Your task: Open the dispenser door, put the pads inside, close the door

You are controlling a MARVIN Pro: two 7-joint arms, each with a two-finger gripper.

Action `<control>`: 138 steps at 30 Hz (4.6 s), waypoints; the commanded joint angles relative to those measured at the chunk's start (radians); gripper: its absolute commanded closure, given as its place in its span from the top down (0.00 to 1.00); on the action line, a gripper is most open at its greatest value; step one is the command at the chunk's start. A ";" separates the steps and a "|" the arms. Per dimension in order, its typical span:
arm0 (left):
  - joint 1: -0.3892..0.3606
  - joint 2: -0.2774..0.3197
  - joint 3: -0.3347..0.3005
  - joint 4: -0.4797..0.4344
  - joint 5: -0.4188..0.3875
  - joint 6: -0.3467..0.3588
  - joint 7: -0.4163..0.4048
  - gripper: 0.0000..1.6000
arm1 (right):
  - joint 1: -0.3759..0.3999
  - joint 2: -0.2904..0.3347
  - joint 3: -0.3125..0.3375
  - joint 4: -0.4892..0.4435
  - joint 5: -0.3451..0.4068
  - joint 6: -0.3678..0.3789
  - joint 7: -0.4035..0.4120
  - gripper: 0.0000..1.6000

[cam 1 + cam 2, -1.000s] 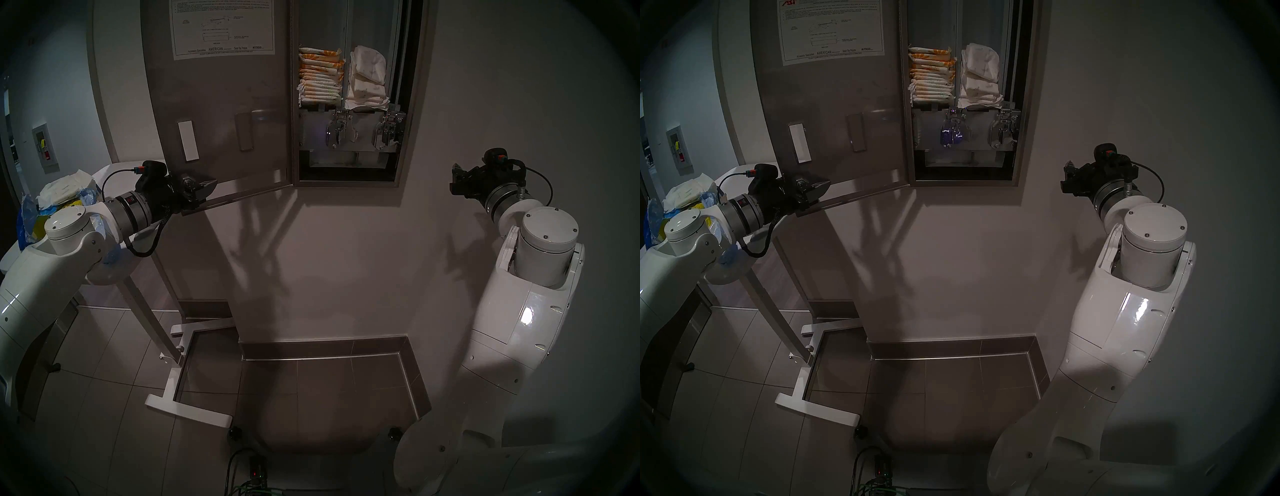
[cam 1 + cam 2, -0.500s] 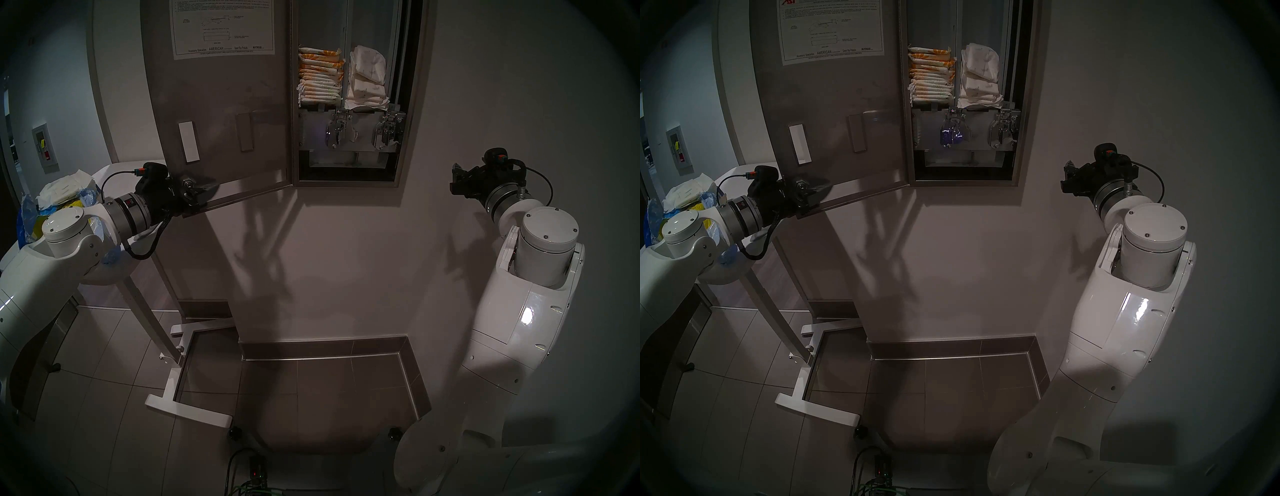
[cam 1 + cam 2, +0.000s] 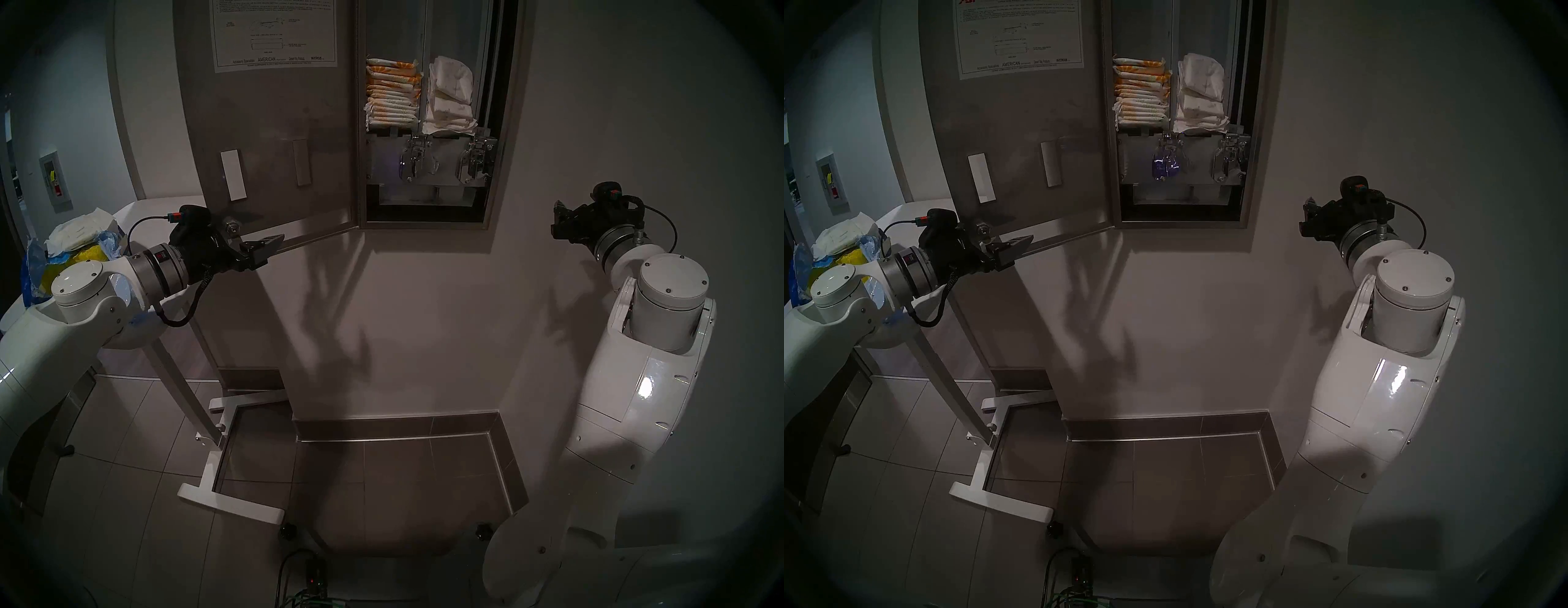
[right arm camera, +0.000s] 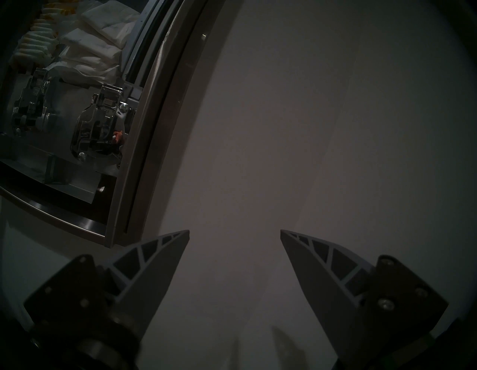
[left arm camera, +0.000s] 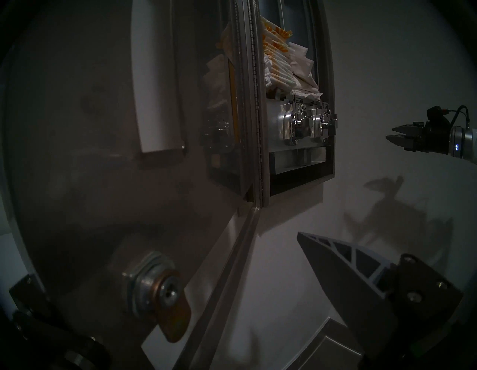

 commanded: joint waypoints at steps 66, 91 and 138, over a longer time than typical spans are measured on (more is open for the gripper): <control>0.288 0.061 0.153 -0.404 -0.071 -0.224 -0.210 1.00 | 0.009 0.015 -0.006 0.022 0.008 -0.007 -0.005 0.81; 0.410 0.204 0.275 -0.700 0.022 -0.296 -0.465 1.00 | 0.021 0.022 -0.010 -0.009 0.014 -0.009 -0.010 0.81; 0.432 0.264 0.088 -0.494 0.168 -0.393 -0.258 1.00 | 0.016 0.022 -0.013 -0.030 0.024 -0.007 -0.014 0.81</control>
